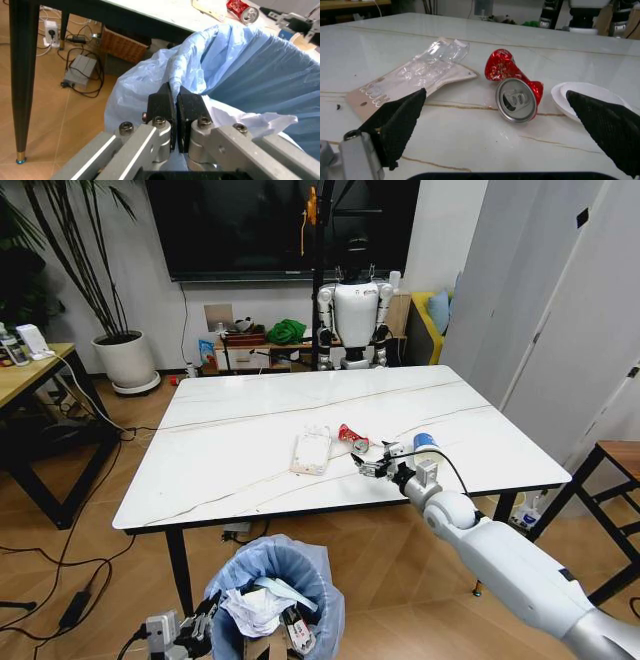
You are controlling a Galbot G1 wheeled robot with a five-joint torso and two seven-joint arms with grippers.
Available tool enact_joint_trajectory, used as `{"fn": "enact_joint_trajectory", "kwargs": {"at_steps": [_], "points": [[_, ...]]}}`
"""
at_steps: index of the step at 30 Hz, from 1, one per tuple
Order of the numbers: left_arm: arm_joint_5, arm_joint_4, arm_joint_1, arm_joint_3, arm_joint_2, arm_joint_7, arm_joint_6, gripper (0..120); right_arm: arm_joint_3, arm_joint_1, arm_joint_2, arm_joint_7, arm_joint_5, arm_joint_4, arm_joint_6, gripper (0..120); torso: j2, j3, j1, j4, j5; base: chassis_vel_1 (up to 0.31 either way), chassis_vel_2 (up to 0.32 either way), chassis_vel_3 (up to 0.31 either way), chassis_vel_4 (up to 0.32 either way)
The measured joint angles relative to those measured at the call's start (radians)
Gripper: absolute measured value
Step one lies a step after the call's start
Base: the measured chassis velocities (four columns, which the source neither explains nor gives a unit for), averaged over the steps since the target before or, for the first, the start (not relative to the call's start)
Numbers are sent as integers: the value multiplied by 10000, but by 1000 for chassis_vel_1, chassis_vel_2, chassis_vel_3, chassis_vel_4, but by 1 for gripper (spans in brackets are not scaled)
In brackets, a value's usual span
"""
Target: Pick up the trash bin and place the trash from the table into it.
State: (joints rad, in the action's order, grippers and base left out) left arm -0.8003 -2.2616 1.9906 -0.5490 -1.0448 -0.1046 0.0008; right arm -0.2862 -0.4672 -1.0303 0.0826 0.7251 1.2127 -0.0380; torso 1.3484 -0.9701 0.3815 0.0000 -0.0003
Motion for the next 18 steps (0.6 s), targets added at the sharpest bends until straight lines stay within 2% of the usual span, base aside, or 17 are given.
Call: {"fn": "enact_joint_trajectory", "kwargs": {"at_steps": [11, 18], "points": [[-25, -5, 5, -62, -92, -11, 5, 0, -290, 914, -1232, 6, -327, -1659, -25, 100, 0, 0, 0, 3, 0, 0, 0, 0, 0], [-5, -2, 21, -67, -134, -11, 5, 0, -233, 1081, -1290, 48, -492, -2084, -30, 100, 0, 1, 0, 0, 1, 0, 0, 0, 0]]}}
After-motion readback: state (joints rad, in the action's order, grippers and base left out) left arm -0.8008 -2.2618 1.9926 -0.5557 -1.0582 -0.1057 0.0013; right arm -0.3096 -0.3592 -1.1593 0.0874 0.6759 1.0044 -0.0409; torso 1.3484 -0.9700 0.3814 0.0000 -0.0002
